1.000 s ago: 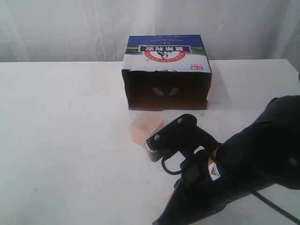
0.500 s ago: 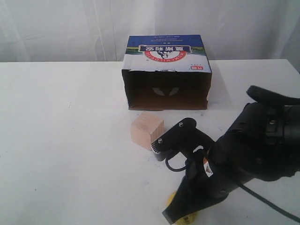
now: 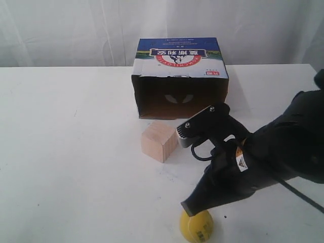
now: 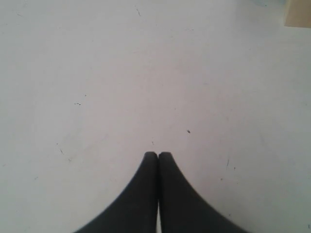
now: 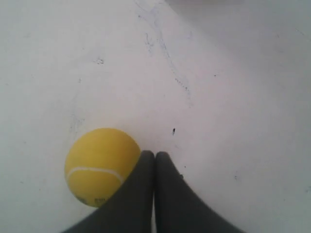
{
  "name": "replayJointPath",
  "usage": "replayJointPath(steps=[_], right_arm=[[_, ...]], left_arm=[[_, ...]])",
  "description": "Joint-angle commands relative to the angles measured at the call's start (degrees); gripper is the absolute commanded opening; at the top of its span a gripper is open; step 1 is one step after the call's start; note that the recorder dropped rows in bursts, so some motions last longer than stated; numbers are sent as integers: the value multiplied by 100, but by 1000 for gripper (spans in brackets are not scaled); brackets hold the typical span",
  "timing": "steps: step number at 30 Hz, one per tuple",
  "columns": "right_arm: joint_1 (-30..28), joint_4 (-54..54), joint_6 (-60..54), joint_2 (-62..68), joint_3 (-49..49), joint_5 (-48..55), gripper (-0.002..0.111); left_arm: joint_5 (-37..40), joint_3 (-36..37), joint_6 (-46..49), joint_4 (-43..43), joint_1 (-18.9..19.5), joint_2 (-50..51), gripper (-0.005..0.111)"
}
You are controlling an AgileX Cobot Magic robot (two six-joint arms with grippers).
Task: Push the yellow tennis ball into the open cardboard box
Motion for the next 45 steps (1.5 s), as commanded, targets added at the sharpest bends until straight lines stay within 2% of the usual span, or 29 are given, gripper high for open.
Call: replayJointPath(steps=[1,7,18,21,33,37,42,45], right_arm=[[282,192,57,-115,-18,105,0],[630,279,121,86,-8,63,0],[641,260,121,755,2,65,0],[631,-110,325,781,2,65,0],[-562,-1418,530,563,-339,119,0],[-619,-1541,530,256,-696,467,0],[-619,-1466,530,151,-684,1025,0],[-619,-1466,530,165,-448,826,0]], left_arm=[[100,24,13,13,-29,-29,0],[100,24,13,13,-29,-29,0],[100,24,13,13,-29,-29,0],[100,24,13,13,-29,-29,0],[100,24,13,13,-29,-29,0],[100,24,13,13,-29,-29,0],[100,24,13,13,-29,-29,0],[100,24,13,13,-29,-29,0]])
